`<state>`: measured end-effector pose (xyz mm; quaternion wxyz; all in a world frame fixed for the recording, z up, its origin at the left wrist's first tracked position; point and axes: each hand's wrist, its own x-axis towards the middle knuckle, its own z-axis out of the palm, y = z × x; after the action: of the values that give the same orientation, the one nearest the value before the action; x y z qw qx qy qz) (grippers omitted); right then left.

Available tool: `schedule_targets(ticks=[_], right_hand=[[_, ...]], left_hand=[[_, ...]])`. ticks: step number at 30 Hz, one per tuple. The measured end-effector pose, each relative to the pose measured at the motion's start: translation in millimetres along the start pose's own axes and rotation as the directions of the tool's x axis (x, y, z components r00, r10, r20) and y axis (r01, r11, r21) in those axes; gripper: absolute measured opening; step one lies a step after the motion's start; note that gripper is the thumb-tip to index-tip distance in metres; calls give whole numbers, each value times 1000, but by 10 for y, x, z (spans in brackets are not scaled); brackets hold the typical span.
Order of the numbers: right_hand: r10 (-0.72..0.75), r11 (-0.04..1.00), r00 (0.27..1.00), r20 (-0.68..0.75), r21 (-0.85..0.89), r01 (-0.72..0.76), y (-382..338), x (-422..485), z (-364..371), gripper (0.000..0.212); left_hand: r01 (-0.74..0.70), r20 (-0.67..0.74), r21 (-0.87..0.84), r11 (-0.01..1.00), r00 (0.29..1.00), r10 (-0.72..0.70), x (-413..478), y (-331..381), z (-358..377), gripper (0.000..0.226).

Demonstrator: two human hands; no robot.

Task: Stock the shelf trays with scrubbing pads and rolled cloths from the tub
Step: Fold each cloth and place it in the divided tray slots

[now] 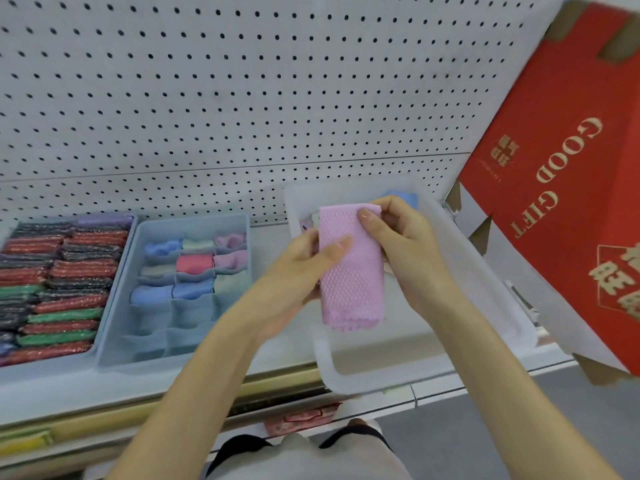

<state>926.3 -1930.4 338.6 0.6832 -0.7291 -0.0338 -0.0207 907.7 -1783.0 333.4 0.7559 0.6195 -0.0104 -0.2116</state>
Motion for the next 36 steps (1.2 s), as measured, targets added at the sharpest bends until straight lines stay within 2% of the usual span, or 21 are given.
schedule_targets(ticks=[4, 6, 9, 10, 11, 13, 15, 18, 21, 24, 26, 28, 30, 31, 33, 35, 36], right_hand=[[6, 1000, 997, -71, 16, -5, 42, -37, 50, 9], [87, 996, 995, -54, 24, -86, 80, -91, 64, 11], [277, 961, 949, 150, -38, -275, 179, -223, -20, 39], [301, 953, 927, 222, -69, -293, 198, -272, -55, 40], [296, 955, 918, 265, -80, -285, 198, -311, -86, 31], [245, 969, 933, 265, -53, -240, 178, -332, -129, 9], [212, 977, 941, 264, -37, -210, 141, -326, -158, 5], [191, 979, 915, 356, -6, -202, 110, -334, -190, 8], [140, 948, 886, 442, 200, -249, 77, -392, -204, 19], [124, 914, 889, 441, 298, -275, 90, -444, -231, 35], [127, 934, 893, 432, 250, -254, 94, -468, -249, 35], [87, 980, 896, 436, 126, -156, 95, -503, -242, 25], [28, 1000, 898, 439, -13, -25, 128, -552, -231, 19], [3, 1000, 892, 453, -27, 10, 136, -582, -212, 23], [-14, 1000, 872, 490, 19, 5, 149, -631, -180, 35], [6, 1000, 840, 543, 22, -22, 141, -649, -156, 49], [31, 999, 815, 579, -10, -30, 130, -651, -146, 54]], left_hand=[[37, -1, 26, 999, 999, -37, -77, -179, 19, 27], [11, -20, 30, 999, 1000, -10, -94, -236, 15, 30], [-57, -74, -22, 998, 996, 55, -126, -236, 24, 32], [-64, -99, -12, 998, 993, 63, -139, -231, 27, 32], [-62, -115, 5, 998, 991, 62, -151, -236, 28, 32], [-34, -113, 47, 998, 993, 39, -178, -252, 25, 31], [-21, -85, 83, 996, 996, 28, -228, -255, 23, 26], [-35, -80, -12, 999, 996, 34, -317, -248, 7, 20], [-60, -101, -185, 981, 994, 42, -438, -248, 4, 22], [-60, -111, -219, 974, 993, 36, -561, -237, 47, 37], [-50, -130, -150, 987, 991, 31, -626, -222, 123, 36], [-69, -180, -52, 996, 982, 59, -670, -244, 201, 23], [-128, -283, 77, 989, 948, 145, -710, -315, 238, 13], [-158, -331, 108, 982, 925, 185, -732, -354, 252, 10], [-178, -403, 81, 981, 894, 196, -789, -399, 277, 24], [-115, -432, 39, 993, 894, 120, -860, -404, 276, 41], [-55, -425, 40, 998, 903, 67, -900, -397, 257, 41]])
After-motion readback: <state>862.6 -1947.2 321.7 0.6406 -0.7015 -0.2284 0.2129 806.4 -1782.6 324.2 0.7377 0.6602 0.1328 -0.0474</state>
